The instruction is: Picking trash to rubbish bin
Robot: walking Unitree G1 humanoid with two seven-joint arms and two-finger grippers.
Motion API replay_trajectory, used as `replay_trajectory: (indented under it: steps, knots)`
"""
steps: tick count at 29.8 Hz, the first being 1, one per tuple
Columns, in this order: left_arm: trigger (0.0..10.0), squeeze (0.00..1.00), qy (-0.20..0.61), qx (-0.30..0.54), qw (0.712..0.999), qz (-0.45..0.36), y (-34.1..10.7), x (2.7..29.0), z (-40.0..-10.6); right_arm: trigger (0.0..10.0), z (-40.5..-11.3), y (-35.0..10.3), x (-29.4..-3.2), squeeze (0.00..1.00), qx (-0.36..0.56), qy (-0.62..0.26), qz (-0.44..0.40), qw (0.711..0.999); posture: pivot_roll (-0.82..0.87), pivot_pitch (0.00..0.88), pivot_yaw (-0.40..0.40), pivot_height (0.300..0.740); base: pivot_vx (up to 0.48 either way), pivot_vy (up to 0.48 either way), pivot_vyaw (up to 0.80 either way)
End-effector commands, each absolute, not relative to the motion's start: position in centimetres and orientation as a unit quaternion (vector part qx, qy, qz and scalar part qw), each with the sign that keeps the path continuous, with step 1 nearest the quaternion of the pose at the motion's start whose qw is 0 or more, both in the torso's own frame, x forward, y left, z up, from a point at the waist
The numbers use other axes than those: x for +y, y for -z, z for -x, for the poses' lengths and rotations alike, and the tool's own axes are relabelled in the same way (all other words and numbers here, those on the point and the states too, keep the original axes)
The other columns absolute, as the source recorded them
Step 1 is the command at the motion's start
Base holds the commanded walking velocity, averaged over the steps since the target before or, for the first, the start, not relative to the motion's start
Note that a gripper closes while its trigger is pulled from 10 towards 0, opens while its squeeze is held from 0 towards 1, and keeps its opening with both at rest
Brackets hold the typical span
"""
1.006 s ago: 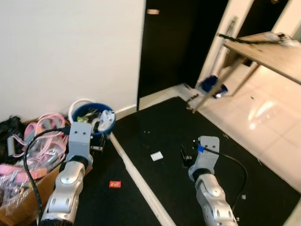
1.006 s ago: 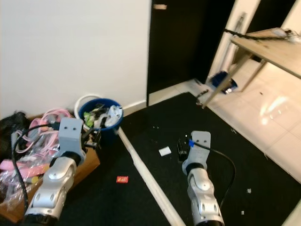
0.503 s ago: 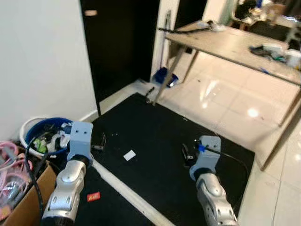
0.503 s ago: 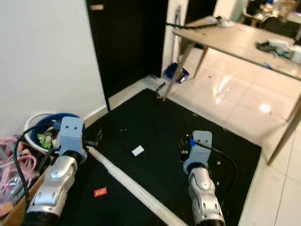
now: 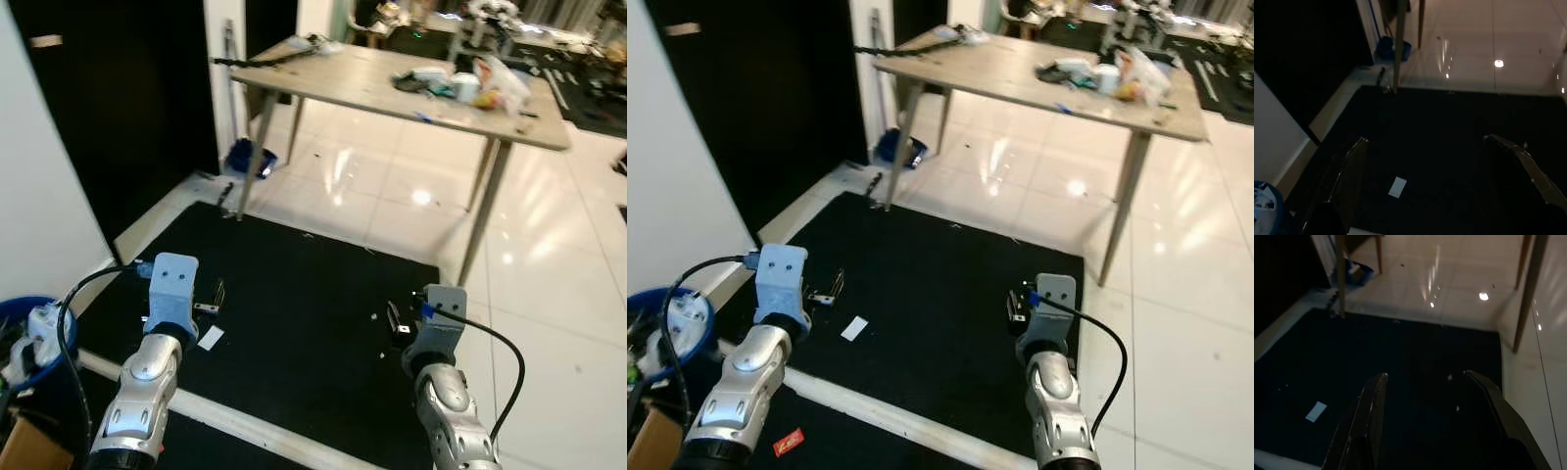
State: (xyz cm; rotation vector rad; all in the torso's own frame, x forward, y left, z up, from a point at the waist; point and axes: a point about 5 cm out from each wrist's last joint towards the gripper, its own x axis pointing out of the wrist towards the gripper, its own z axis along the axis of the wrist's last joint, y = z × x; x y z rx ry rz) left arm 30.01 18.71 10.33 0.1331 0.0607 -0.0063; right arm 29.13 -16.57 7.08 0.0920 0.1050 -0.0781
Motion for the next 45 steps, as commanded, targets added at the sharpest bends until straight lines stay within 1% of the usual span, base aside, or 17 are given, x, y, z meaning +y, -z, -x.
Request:
replay_trajectory:
  steps: [1,2,7,11,13,25,45]
  knots:
    - [10.0,0.0,0.009,0.03,0.997,-0.065,-10.2,18.5,-30.0,10.0,-28.8,-6.7,-17.1,0.0,0.062,0.048,-0.046,0.996,-0.04,0.07,0.01,0.74,0.0,0.0,-0.8]
    - [10.0,0.0,0.004,0.032,0.998,-0.056,-10.2,18.5,-30.0,10.0,-28.8,-6.6,-17.0,0.0,0.063,0.046,-0.046,0.996,-0.04,0.072,0.015,0.74,0.0,0.0,-0.8]
    - [10.0,0.0,0.018,0.035,0.997,-0.061,-10.0,18.3,-29.9,10.0,-29.0,-6.8,-17.1,0.0,0.062,0.053,-0.051,0.995,-0.05,0.079,0.01,0.74,0.0,0.0,-0.8]
    - [10.0,0.0,0.015,0.033,0.998,-0.048,-10.1,18.2,-29.8,10.0,-28.9,-6.7,-17.2,0.0,0.063,0.054,-0.049,0.995,-0.04,0.079,0.012,0.74,0.0,0.0,-0.8]
    - [10.0,0.0,0.02,0.032,0.998,-0.056,-10.2,18.1,-29.8,10.0,-28.9,-6.7,-17.3,0.0,0.062,0.058,-0.056,0.995,-0.04,0.084,0.008,0.74,0.0,0.0,-0.8]
    - [10.0,0.0,0.018,0.018,0.998,-0.056,-10.6,18.0,-30.2,10.0,-28.9,-6.6,-17.1,0.0,0.066,0.05,-0.046,0.996,-0.05,0.089,0.012,0.74,0.0,0.0,0.0]
    - [10.0,0.0,0.022,0.008,0.998,-0.056,-11.1,18.0,-30.6,10.0,-29.0,-6.7,-17.1,0.0,0.064,0.052,-0.047,0.995,-0.05,0.093,0.013,0.74,0.322,0.0,0.0]
